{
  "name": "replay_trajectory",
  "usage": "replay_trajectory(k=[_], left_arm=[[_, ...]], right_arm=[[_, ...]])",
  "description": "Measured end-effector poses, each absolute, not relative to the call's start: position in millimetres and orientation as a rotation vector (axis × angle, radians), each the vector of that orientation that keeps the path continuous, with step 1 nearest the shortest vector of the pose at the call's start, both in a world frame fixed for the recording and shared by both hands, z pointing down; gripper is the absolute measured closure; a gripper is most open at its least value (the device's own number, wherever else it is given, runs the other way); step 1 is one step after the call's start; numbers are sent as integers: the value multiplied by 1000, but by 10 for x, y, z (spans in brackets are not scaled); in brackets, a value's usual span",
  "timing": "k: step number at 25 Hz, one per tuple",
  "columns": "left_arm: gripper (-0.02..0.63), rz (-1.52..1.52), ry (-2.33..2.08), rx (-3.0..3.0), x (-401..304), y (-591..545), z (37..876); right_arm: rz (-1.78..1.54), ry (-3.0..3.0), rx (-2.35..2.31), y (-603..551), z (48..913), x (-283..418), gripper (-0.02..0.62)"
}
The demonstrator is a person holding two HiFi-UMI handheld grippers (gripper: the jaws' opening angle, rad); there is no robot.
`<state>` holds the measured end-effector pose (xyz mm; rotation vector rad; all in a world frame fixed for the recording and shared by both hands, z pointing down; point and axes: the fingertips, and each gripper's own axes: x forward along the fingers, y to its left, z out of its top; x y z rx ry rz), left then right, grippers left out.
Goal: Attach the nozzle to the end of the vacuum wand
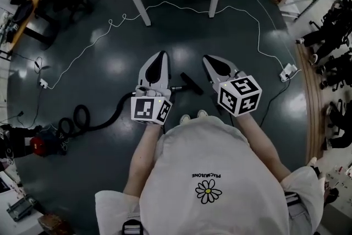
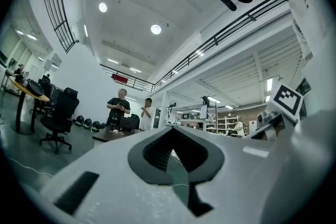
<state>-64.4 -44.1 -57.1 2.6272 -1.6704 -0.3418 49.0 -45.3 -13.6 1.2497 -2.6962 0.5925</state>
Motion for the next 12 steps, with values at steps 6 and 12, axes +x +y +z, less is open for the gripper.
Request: replay_trajectory(k=[6,12], left_arm=[[603,-352,-1661,2607,-595,-425,-560],[603,-335,-1657,2577,-439,-527,-440]], right_arm=[[540,-2693,1350,-366,-261,728,589],[662,-2750,1410,-498,-273,846,589]])
